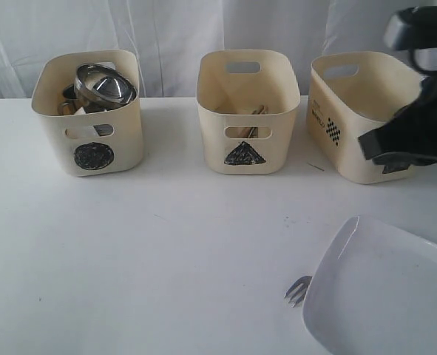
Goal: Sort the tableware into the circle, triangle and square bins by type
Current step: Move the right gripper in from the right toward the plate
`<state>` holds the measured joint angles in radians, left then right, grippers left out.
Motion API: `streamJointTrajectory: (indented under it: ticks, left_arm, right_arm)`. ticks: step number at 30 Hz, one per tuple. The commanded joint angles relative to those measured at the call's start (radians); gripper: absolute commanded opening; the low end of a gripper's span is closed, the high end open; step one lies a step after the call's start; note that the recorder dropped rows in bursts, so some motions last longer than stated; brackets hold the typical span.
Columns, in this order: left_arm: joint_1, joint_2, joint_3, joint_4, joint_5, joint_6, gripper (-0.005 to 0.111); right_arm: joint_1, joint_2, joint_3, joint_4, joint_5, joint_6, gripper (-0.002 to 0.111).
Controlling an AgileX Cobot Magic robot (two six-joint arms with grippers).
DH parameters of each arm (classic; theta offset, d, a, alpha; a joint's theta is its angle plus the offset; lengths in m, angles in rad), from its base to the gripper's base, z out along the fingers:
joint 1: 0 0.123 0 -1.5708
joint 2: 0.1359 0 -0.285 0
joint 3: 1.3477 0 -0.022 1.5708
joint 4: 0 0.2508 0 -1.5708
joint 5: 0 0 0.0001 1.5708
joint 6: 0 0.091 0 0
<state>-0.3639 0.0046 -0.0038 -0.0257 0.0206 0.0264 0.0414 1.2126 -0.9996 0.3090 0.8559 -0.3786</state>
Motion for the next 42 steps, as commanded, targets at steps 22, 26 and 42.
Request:
streamJointTrajectory:
  ticks: [22, 26, 42]
  left_arm:
    - [0.002, -0.005, 0.004, -0.006, 0.003, 0.000, 0.000]
    - [0.002, -0.005, 0.004, -0.006, 0.003, 0.000, 0.000]
    - [0.002, -0.005, 0.004, -0.006, 0.003, 0.000, 0.000]
  right_arm:
    - [0.173, 0.514, -0.027, -0.156, -0.199, 0.071, 0.000]
    - [0.173, 0.539, -0.027, -0.172, -0.199, 0.086, 0.000]
    - [0.173, 0.497, -0.020, -0.280, -0.071, 0.140, 0.000]
